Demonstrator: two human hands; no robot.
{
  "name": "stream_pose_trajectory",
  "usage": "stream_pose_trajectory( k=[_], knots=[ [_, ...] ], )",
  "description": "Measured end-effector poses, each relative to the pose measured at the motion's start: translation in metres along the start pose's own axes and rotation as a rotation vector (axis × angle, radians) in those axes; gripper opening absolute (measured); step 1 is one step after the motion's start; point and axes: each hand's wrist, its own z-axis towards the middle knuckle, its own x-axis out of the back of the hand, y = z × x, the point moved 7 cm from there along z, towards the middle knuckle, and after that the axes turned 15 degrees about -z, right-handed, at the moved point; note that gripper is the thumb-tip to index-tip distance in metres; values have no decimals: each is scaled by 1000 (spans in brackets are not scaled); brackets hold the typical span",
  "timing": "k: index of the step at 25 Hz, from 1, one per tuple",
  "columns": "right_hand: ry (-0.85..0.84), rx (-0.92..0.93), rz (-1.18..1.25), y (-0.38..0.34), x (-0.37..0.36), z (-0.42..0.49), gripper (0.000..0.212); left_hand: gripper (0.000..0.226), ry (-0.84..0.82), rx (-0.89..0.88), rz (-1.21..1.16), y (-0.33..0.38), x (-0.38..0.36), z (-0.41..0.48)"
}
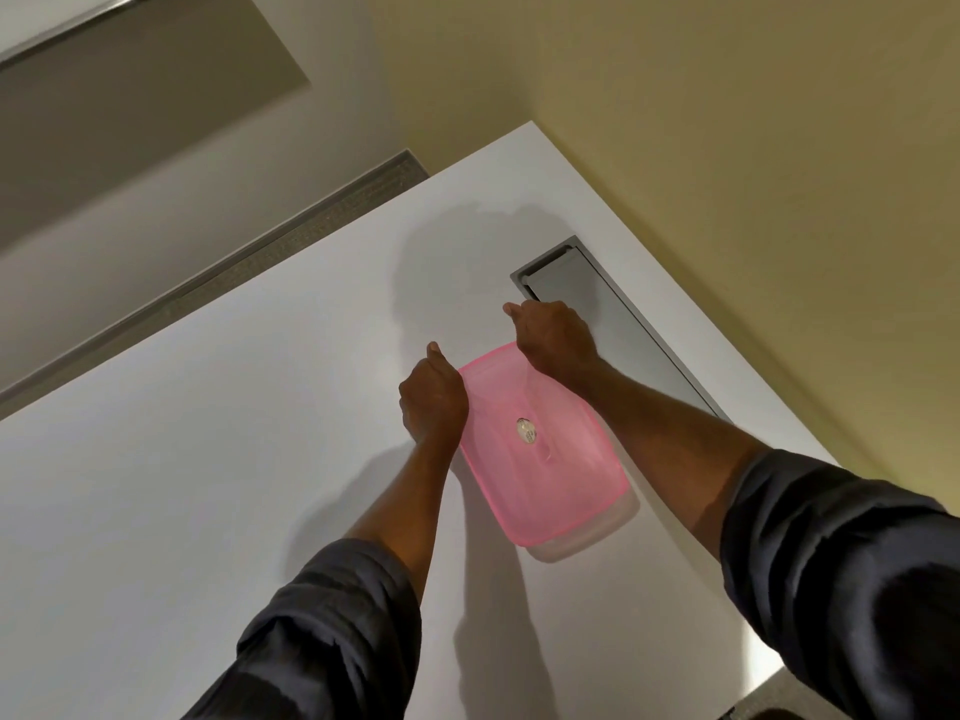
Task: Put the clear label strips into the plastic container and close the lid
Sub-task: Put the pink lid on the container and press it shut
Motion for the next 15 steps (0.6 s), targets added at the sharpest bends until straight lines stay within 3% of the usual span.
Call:
stream_pose_trajectory(
  k=[9,12,15],
  knots=[
    [38,-88,121,9,13,-15,56,61,60,42,-125,-12,15,-13],
    [18,-174,256,28,20,-44,51,57,107,145,-211,-45,27,-48],
    [-52,-214,232,50,9,-94,56,65,74,272,-242,-74,25,-96]
  ],
)
